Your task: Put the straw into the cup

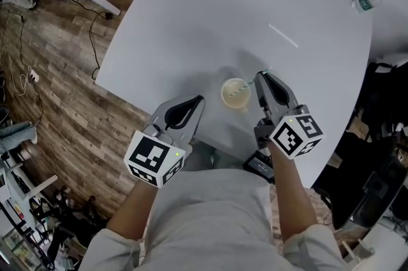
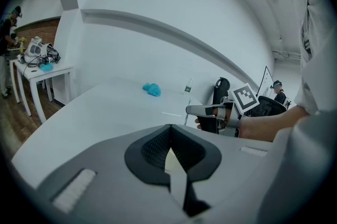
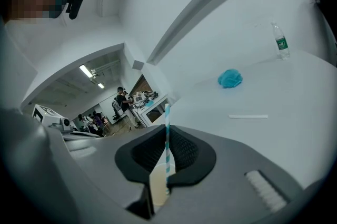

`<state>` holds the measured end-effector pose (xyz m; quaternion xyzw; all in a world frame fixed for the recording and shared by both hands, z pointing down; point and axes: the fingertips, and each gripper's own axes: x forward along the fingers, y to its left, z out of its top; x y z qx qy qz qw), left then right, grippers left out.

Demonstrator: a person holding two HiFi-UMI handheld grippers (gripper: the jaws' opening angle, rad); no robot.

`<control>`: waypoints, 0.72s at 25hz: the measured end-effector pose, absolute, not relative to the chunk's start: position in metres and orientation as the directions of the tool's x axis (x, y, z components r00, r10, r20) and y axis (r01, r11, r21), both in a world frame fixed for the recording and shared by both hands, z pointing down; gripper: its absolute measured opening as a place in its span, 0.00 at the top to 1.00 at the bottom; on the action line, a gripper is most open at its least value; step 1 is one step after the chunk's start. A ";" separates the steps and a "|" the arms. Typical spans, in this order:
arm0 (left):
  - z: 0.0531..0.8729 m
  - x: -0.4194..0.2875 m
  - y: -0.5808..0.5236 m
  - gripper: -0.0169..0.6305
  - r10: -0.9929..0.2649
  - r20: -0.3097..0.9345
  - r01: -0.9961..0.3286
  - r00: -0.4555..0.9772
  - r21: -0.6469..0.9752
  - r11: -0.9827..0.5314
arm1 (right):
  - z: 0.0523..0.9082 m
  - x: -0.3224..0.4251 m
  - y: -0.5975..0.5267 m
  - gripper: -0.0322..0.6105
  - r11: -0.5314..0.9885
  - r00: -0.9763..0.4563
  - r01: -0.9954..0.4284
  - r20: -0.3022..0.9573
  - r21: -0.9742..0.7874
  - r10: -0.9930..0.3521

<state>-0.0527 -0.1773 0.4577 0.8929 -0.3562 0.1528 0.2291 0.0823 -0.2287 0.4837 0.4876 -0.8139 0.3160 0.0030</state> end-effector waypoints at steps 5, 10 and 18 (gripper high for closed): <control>0.463 -0.053 -0.176 0.95 -0.558 0.444 -0.704 0.701 0.305 -0.642 | 0.495 0.080 -0.229 0.90 0.311 -0.521 -0.791 0.314 -0.527 -0.793; 0.465 -0.054 -0.176 0.95 -0.554 0.450 -0.704 0.701 0.305 -0.642 | 0.504 0.082 -0.228 0.90 0.289 -0.512 -0.789 0.320 -0.542 -0.797; 0.467 -0.055 -0.178 0.95 -0.551 0.452 -0.702 0.701 0.307 -0.642 | 0.511 0.081 -0.229 0.90 0.274 -0.504 -0.789 0.324 -0.550 -0.801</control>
